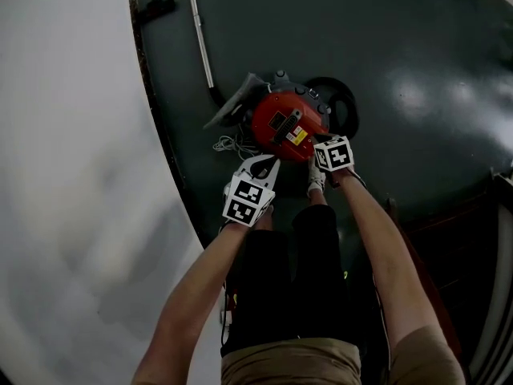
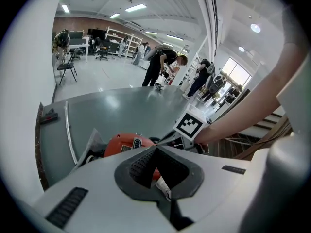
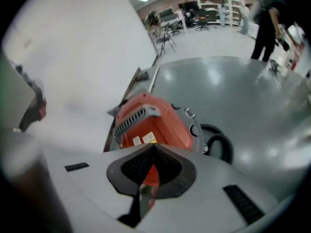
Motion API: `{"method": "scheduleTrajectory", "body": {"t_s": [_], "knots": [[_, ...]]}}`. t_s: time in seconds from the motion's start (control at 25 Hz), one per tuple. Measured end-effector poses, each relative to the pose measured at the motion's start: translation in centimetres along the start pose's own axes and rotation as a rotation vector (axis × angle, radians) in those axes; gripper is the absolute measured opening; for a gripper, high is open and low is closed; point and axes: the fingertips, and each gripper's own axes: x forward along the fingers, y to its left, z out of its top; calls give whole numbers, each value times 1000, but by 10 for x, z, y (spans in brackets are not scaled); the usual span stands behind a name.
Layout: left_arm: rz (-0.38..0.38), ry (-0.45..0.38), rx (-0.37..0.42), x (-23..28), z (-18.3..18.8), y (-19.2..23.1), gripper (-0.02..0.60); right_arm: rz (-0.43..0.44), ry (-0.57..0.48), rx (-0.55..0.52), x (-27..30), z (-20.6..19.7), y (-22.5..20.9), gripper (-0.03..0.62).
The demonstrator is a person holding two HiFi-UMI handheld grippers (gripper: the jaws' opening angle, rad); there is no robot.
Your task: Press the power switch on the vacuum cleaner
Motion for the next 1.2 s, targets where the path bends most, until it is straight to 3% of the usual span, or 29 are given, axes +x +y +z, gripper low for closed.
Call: {"method": "scheduleTrajectory", "body": {"t_s": [0.08, 0.12, 0.4, 0.48, 0.64, 0.76, 0.92, 1.2], "knots": [[3, -36, 6, -27, 19, -8, 3, 96, -136, 107, -37, 15, 14, 10], [11, -54, 9, -43, 29, -11, 3, 115, -185, 111, -60, 21, 23, 11], [56, -233, 71, -166, 122, -35, 3, 67, -480, -127, -242, 68, 102, 11], [33, -255, 108, -201, 139, -55, 3, 43, -551, -167, -290, 77, 128, 11], [-90, -269, 143, -271, 167, -107, 3, -28, -765, -277, -409, 105, 185, 11], [-118, -312, 173, -327, 193, -130, 3, -52, -909, -323, -493, 127, 227, 11], [-119, -402, 243, -395, 229, -153, 3, -72, -1020, -362, -579, 143, 268, 11], [-140, -530, 345, -502, 256, -201, 3, -94, -1115, -431, -686, 131, 337, 12]]}}
